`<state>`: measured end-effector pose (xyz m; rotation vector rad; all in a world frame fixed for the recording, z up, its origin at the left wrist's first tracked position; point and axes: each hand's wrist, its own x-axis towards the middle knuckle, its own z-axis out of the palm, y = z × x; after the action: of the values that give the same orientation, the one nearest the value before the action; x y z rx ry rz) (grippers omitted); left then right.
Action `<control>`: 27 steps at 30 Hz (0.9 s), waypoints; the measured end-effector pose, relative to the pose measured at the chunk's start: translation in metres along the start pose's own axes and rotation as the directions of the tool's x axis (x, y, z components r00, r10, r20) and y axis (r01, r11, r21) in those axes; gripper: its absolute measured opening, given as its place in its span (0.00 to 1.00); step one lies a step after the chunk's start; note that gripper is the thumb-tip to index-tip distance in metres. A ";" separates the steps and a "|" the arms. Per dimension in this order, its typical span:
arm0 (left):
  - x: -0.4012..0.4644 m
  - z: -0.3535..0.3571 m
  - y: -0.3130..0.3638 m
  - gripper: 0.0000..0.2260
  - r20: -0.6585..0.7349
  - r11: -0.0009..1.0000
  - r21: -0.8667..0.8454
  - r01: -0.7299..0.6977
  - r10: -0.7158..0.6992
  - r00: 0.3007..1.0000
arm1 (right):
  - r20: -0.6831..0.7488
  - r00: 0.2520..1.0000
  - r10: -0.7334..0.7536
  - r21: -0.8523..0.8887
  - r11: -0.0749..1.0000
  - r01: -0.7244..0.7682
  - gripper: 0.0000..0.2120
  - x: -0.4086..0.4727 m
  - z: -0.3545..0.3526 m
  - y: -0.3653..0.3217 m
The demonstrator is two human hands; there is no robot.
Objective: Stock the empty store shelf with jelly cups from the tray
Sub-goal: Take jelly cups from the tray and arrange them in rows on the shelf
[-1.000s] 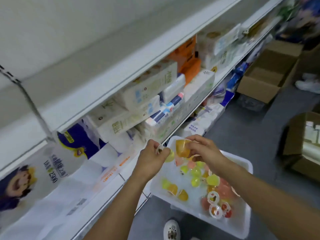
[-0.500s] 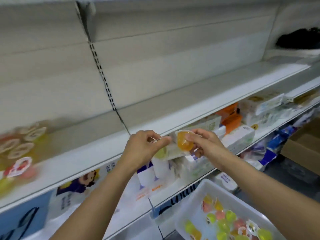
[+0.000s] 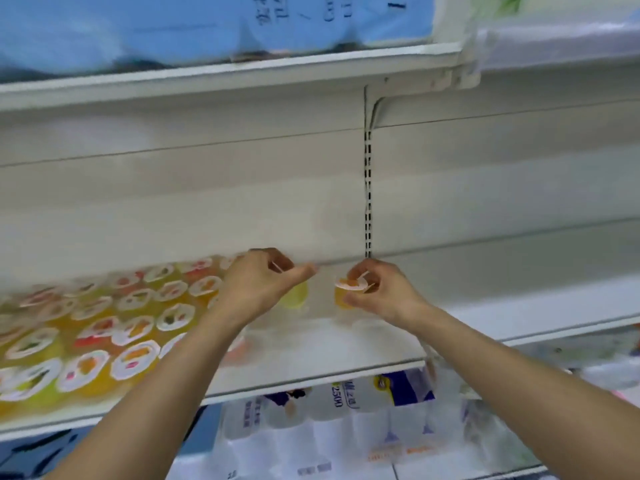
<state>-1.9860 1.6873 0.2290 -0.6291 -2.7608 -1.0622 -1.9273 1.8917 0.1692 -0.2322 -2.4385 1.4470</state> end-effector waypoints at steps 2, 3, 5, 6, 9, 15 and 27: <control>0.015 -0.018 -0.019 0.20 -0.046 0.999 -0.003 0.044 -0.044 0.998 | 0.014 1.000 -0.016 -0.090 0.996 0.018 0.15 0.027 0.026 0.002; 0.021 -0.025 -0.029 0.19 -0.060 0.998 -0.018 0.068 -0.069 0.996 | 0.020 1.000 -0.006 -0.131 0.991 0.008 0.15 0.040 0.038 0.002; 0.034 -0.037 -0.046 0.19 -0.071 0.995 0.003 0.096 -0.095 0.993 | 0.046 0.999 0.004 -0.223 0.975 0.006 0.15 0.062 0.059 0.002; 0.040 -0.042 -0.054 0.19 -0.067 0.994 0.029 0.104 -0.102 0.993 | 0.060 0.998 -0.010 -0.254 0.967 0.025 0.14 0.072 0.069 0.001; 0.057 -0.058 -0.074 0.19 -0.067 0.991 0.074 0.115 -0.110 0.992 | 0.052 0.995 -0.083 -0.283 0.954 0.095 0.13 0.097 0.094 -0.002; 0.077 -0.075 -0.110 0.20 -0.057 0.991 0.077 0.106 -0.101 0.993 | -0.016 0.991 -0.135 -0.321 0.939 0.123 0.12 0.134 0.134 -0.014; 0.093 -0.070 -0.106 0.26 -0.044 0.997 0.012 0.081 -0.080 0.996 | 0.113 0.975 -0.192 -0.279 0.936 0.217 0.31 0.135 0.116 -0.052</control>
<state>-2.1170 1.6017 0.2393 -0.4910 -2.7750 -1.0582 -2.0929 1.8094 0.1853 0.0243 -2.6471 1.0300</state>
